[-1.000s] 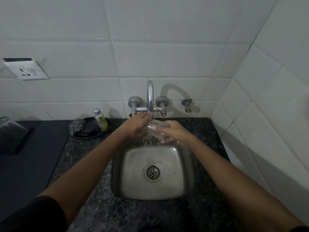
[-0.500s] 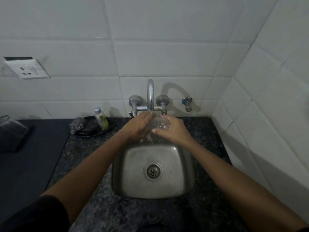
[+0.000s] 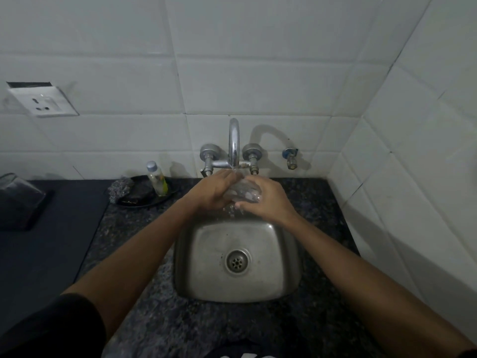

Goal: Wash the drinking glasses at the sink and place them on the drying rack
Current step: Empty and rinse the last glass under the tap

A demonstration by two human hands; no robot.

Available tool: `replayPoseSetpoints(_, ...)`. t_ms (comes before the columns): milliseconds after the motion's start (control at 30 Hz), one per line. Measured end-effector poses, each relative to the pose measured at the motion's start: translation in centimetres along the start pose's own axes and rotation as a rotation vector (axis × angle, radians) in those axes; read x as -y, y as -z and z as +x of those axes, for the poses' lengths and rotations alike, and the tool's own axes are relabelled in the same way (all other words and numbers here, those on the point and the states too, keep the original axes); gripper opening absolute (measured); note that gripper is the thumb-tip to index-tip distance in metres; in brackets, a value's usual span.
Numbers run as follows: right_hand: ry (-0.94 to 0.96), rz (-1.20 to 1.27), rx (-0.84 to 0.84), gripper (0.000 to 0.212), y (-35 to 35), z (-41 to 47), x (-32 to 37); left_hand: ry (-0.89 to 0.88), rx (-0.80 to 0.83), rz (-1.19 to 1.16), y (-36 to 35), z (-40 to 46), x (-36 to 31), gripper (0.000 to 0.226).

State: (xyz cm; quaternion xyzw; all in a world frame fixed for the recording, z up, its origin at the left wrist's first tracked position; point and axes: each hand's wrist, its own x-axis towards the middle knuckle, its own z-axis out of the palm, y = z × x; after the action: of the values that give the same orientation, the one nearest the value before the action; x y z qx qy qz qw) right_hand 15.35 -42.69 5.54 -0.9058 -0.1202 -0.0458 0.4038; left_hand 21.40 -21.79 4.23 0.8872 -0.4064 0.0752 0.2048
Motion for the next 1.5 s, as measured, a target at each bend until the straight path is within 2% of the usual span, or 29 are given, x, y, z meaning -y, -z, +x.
replayPoseSetpoints(67,-0.245,0.296,0.129,0.070,0.4,0.5,-0.1,-0.023,-0.017,0.031,0.1,-0.1,-0.2,0.056)
replayPoseSetpoints(133,-0.414,0.483,0.228,0.056,0.8,0.9,-0.4,-0.023,-0.025,0.053,-0.2,-0.1,-0.2,0.056)
replayPoseSetpoints(200,-0.274,0.284,0.164,0.049,1.1,0.7,-0.2,0.000,-0.035,0.025,-0.5,-0.2,-0.4,0.054)
replayPoseSetpoints(267,0.034,-0.090,0.030,0.060,0.8,0.3,-0.4,-0.021,-0.045,-0.014,-0.3,-0.1,-0.6,0.050)
replayPoseSetpoints(300,0.144,-0.185,-0.008,0.067,0.5,0.1,-0.5,-0.039,-0.055,-0.021,-0.3,0.0,-0.5,0.046)
replayPoseSetpoints(333,0.175,-0.179,-0.022,0.071,0.2,0.0,-0.5,-0.046,-0.051,-0.013,-0.2,0.1,-0.5,0.042)
replayPoseSetpoints(400,0.045,-0.015,0.001,0.074,-0.2,0.1,-0.5,-0.067,-0.052,0.023,0.0,0.2,-0.3,0.039)
replayPoseSetpoints(433,-0.095,0.125,0.057,0.072,-0.1,0.4,-0.4,-0.066,-0.052,0.029,-0.1,0.2,0.0,0.041)
replayPoseSetpoints(500,-0.338,0.368,0.187,0.059,0.4,0.8,-0.4,-0.051,-0.058,0.055,-0.4,0.1,0.2,0.046)
replayPoseSetpoints(533,-0.326,0.370,0.200,0.050,0.6,0.8,-0.3,-0.038,-0.063,0.068,-0.6,-0.1,0.2,0.048)
replayPoseSetpoints(567,-0.234,0.259,0.163,0.048,0.8,0.7,-0.1,-0.019,-0.064,0.066,-0.8,-0.1,0.2,0.050)
replayPoseSetpoints(633,0.025,-0.063,0.044,0.063,0.5,0.6,-0.2,-0.005,-0.063,0.033,-0.9,-0.1,0.3,0.057)
replayPoseSetpoints(667,0.117,-0.156,-0.003,0.071,0.2,0.5,-0.3,-0.014,-0.059,0.014,-0.8,0.0,0.4,0.057)
replayPoseSetpoints(700,0.134,-0.149,-0.037,0.076,-0.2,0.5,-0.4,-0.026,-0.056,0.009,-0.7,0.1,0.7,0.056)
replayPoseSetpoints(767,-0.046,0.104,-0.039,0.079,-0.6,0.6,-0.3,-0.027,-0.041,0.032,-0.3,0.3,1.0,0.054)
replayPoseSetpoints(833,-0.354,0.495,0.089,0.077,-0.4,1.0,0.1,-0.025,-0.061,0.040,-0.4,0.2,1.2,0.051)
replayPoseSetpoints(867,-0.413,0.561,0.129,0.070,-0.1,1.1,0.2,-0.025,-0.071,0.036,-0.4,0.2,1.1,0.050)
replayPoseSetpoints(900,-0.364,0.470,0.118,0.064,0.1,1.0,0.2,-0.022,-0.074,0.026,-0.5,0.2,1.1,0.050)
replayPoseSetpoints(933,-0.245,0.277,0.053,0.064,0.1,0.9,0.2,-0.018,-0.074,0.010,-0.6,0.1,1.0,0.051)
replayPoseSetpoints(1000,0.059,-0.114,-0.040,0.072,-0.2,0.6,0.0,-0.018,-0.066,-0.016,-0.5,0.3,1.0,0.051)
replayPoseSetpoints(1033,0.145,-0.190,-0.057,0.075,-0.4,0.4,-0.2,-0.027,-0.057,-0.020,-0.4,0.4,1.0,0.050)
replayPoseSetpoints(1100,0.101,-0.077,-0.060,0.077,-0.6,0.3,0.0,-0.050,-0.041,-0.011,-0.2,0.4,1.0,0.046)
replayPoseSetpoints(1200,-0.307,0.334,0.135,0.075,-0.1,0.7,0.1,-0.070,-0.070,0.032,-0.3,0.1,0.8,0.046)
replayPoseSetpoints(1233,-0.332,0.360,0.164,0.069,0.2,0.7,0.1,-0.061,-0.078,0.032,-0.5,0.0,0.7,0.046)
replayPoseSetpoints(1300,-0.139,0.108,0.076,0.063,0.4,0.6,0.0,-0.034,-0.085,0.002,-0.8,0.0,0.5,0.049)
replayPoseSetpoints(1367,0.135,-0.182,0.007,0.070,-0.1,0.4,-0.4,-0.047,-0.075,-0.030,-0.7,0.2,0.4,0.050)
replayPoseSetpoints(1400,0.195,-0.224,-0.015,0.074,-0.4,0.4,-0.6,-0.059,-0.066,-0.043,-0.7,0.3,0.6,0.050)
replayPoseSetpoints(1433,0.168,-0.160,-0.026,0.075,-0.6,0.3,-0.5,-0.066,-0.054,-0.044,-0.6,0.4,0.8,0.049)
replayPoseSetpoints(1500,-0.118,0.174,-0.016,0.074,-0.5,0.5,0.3,-0.061,-0.056,-0.014,-0.5,0.4,1.4,0.047)
